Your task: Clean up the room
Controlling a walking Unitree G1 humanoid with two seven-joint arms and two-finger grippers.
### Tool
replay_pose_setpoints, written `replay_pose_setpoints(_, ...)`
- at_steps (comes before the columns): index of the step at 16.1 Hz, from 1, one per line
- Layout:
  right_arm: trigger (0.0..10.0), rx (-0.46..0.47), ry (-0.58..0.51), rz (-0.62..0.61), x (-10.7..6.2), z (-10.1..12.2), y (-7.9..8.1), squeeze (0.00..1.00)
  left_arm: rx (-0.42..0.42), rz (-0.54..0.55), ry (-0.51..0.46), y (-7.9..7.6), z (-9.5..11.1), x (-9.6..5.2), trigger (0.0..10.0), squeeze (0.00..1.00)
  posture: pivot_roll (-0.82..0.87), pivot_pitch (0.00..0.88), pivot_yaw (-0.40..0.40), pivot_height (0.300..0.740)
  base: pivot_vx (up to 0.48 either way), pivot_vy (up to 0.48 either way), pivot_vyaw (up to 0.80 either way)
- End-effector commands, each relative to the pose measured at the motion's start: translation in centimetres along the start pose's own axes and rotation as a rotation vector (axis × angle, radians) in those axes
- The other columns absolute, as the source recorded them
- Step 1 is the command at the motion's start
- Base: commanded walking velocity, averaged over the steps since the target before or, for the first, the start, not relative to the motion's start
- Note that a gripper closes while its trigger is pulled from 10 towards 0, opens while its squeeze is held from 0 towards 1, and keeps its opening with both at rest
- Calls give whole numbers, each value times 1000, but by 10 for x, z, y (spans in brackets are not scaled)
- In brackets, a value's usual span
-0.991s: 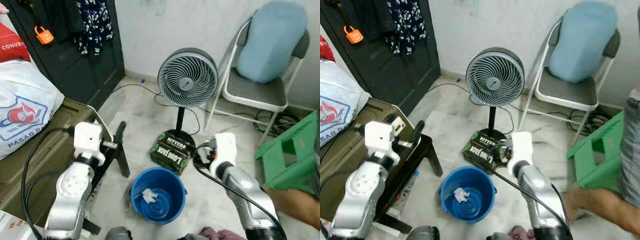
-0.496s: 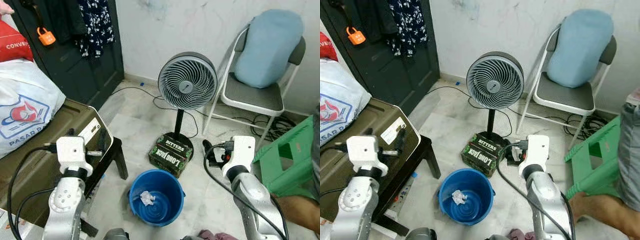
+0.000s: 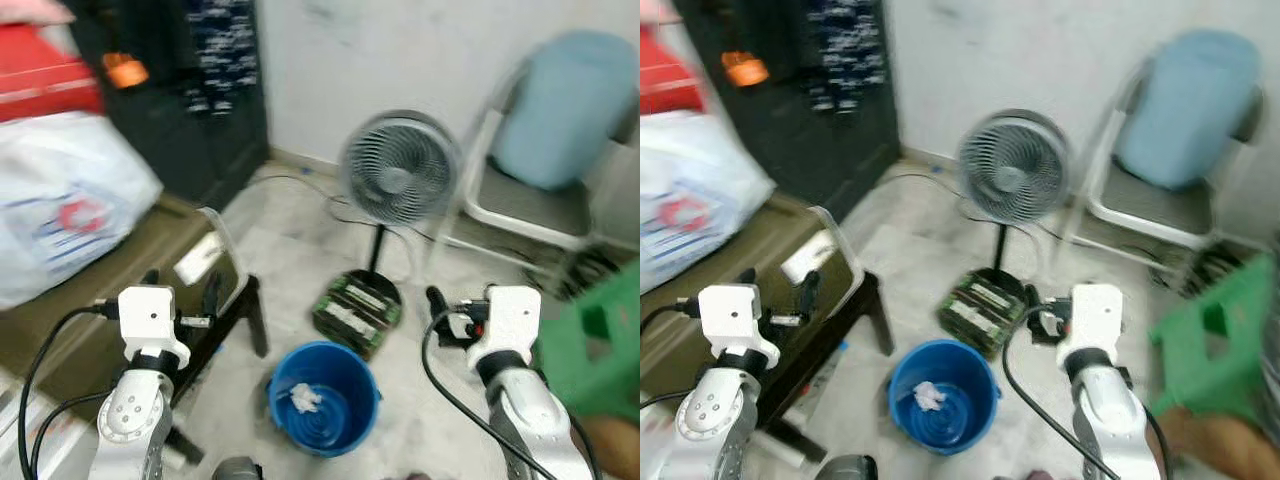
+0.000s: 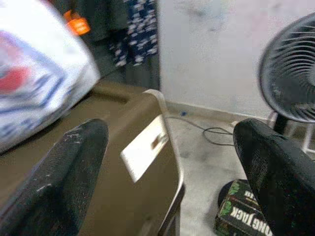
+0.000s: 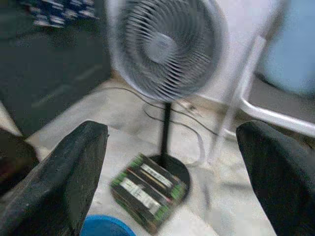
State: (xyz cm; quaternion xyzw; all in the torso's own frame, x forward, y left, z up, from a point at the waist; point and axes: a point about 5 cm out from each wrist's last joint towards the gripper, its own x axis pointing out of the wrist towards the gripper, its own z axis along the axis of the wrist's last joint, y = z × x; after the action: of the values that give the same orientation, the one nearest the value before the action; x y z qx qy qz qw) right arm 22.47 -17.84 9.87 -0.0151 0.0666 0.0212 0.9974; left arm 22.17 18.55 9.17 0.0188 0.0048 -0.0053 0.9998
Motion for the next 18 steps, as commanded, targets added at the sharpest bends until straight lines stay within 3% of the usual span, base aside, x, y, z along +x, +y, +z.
replay_pose_setpoints(1, 10000, 1, -26, 22, 7, 6, 3, 0, -10, -2, -21, -1, 6, 3, 10000, 0, -38, 0, -5, 740, 0, 0, 800)
replay_pose_setpoints(4, 10000, 0, -65, 54, 27, 15, 11, 0, -23, 61, -41, 5, 11, 7, 10000, 0, -28, 0, -22, 740, 0, 0, 800)
replay_pose_setpoints(18, 10000, -36, -43, 106, 20, 17, 9, 0, 30, 145, -25, 21, 16, 14, 10000, 0, -44, 19, -57, 740, 0, 0, 800)
